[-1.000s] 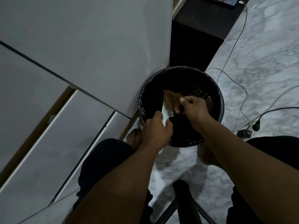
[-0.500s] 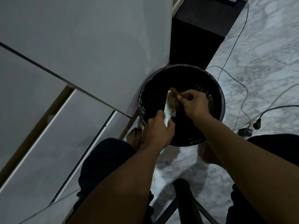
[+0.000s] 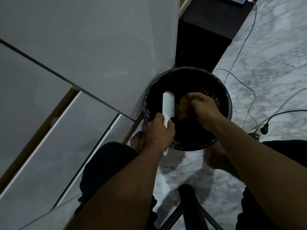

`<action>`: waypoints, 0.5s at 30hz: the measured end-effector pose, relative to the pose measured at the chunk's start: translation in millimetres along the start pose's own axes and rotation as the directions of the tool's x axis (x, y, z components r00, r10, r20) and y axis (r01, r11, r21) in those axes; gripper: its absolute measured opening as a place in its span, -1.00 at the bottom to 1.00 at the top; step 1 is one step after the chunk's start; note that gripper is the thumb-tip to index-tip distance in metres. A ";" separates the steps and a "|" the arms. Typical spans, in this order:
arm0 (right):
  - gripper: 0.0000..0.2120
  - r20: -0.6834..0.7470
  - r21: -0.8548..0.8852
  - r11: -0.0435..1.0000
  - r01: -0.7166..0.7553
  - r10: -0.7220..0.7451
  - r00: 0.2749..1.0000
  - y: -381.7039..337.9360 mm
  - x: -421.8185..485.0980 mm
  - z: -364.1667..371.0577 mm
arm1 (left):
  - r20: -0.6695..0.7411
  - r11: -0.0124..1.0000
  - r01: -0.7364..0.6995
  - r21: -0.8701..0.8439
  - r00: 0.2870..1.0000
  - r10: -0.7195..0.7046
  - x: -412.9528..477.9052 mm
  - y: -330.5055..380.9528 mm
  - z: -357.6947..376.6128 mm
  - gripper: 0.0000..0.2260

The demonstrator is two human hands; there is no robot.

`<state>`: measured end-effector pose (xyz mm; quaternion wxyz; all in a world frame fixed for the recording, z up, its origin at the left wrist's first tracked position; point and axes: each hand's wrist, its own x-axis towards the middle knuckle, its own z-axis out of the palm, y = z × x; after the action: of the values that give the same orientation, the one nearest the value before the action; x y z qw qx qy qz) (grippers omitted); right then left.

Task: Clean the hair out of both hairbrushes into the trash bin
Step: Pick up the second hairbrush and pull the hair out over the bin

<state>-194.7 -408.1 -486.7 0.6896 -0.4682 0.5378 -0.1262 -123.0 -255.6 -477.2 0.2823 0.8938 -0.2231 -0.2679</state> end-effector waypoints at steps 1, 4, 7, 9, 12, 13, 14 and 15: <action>-0.66 0.029 0.017 1.000 -0.017 0.017 0.999 -0.7 -1.6 2.6 | 0.018 1.000 -0.020 0.005 1.000 0.020 -1.3 1.4 1.2 -0.83; -0.73 0.140 -0.022 0.999 -0.042 0.045 0.989 1.9 -1.2 7.7 | 0.071 0.998 -0.052 0.029 0.996 0.050 -1.7 0.9 5.9 -0.85; -0.45 0.224 -0.195 0.976 0.098 -0.053 0.973 11.0 0.1 6.2 | 0.085 0.998 -0.055 0.037 0.995 0.051 -1.9 -0.4 7.7 -0.85; -0.55 0.189 -0.248 0.954 0.166 -0.121 0.975 16.2 2.8 4.8 | 0.090 0.997 -0.056 0.048 0.995 0.052 -1.7 -0.9 7.8 -0.84; -0.86 0.033 -0.169 0.979 0.114 -0.110 0.993 17.8 11.4 1.8 | 0.099 0.995 -0.088 0.049 0.992 0.083 -2.2 -2.3 8.2 -0.83; -0.85 -0.010 -0.157 0.983 0.092 -0.094 0.995 18.7 14.5 -0.5 | 0.104 0.994 -0.102 0.044 0.990 0.097 -2.6 -1.9 8.1 -0.83; -0.81 -0.037 -0.148 0.986 0.078 -0.084 0.996 20.2 17.1 -1.7 | 0.108 0.993 -0.111 0.039 0.988 0.106 -2.7 -1.9 8.2 -0.83; -0.78 -0.058 -0.155 0.985 0.073 -0.083 0.995 21.5 18.9 -2.7 | 0.111 0.993 -0.115 0.035 0.988 0.110 -2.7 -1.5 7.7 -0.83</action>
<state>-196.8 -410.8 -515.3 0.6286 -0.5362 0.5490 -0.1265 -129.3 -256.0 -482.5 0.2658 0.8695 -0.2936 -0.2951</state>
